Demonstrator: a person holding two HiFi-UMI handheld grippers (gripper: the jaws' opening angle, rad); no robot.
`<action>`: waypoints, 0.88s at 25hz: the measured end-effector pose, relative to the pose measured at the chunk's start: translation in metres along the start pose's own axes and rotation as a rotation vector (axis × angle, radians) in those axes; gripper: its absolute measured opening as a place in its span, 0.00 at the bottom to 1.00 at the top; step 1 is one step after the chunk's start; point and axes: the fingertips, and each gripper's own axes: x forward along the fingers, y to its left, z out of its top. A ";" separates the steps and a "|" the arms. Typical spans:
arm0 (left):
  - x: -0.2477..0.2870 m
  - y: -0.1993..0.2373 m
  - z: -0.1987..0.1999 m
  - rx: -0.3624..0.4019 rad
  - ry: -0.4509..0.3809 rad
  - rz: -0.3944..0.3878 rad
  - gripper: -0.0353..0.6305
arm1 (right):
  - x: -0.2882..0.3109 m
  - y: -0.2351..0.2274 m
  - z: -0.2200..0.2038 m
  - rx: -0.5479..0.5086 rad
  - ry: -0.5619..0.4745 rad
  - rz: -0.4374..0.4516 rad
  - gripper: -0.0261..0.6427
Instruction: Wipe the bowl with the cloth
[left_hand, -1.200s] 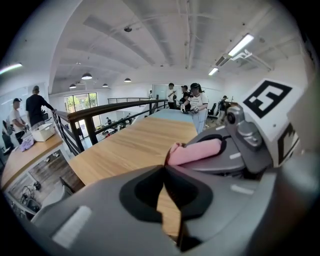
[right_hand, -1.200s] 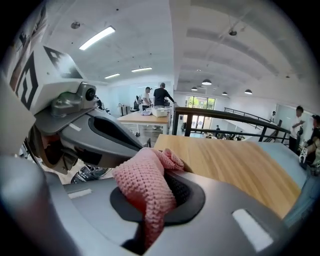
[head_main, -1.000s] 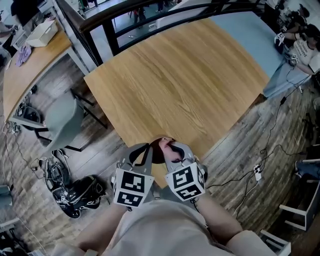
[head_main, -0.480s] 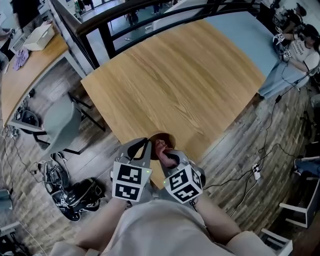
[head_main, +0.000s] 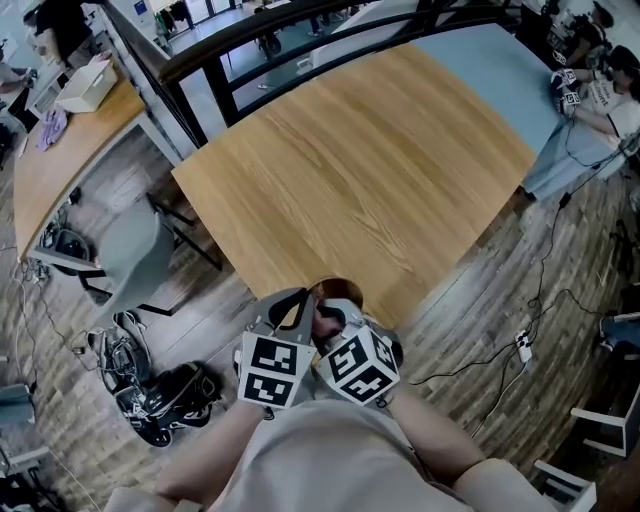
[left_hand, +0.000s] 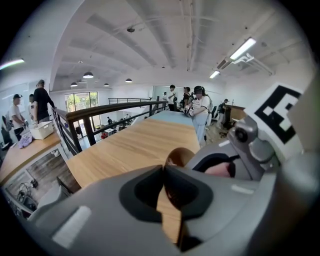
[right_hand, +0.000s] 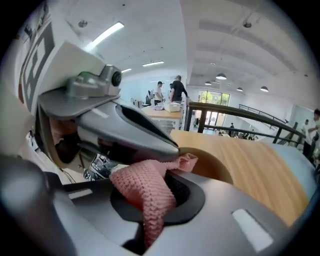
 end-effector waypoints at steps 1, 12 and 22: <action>0.000 0.000 0.001 0.004 -0.002 0.001 0.07 | -0.001 -0.003 0.002 0.036 -0.016 -0.002 0.07; 0.000 -0.016 0.004 0.026 0.003 -0.035 0.07 | -0.021 -0.047 -0.008 0.197 -0.058 -0.146 0.07; 0.007 0.006 -0.008 -0.065 0.019 -0.038 0.07 | -0.035 -0.066 -0.028 0.215 0.017 -0.197 0.07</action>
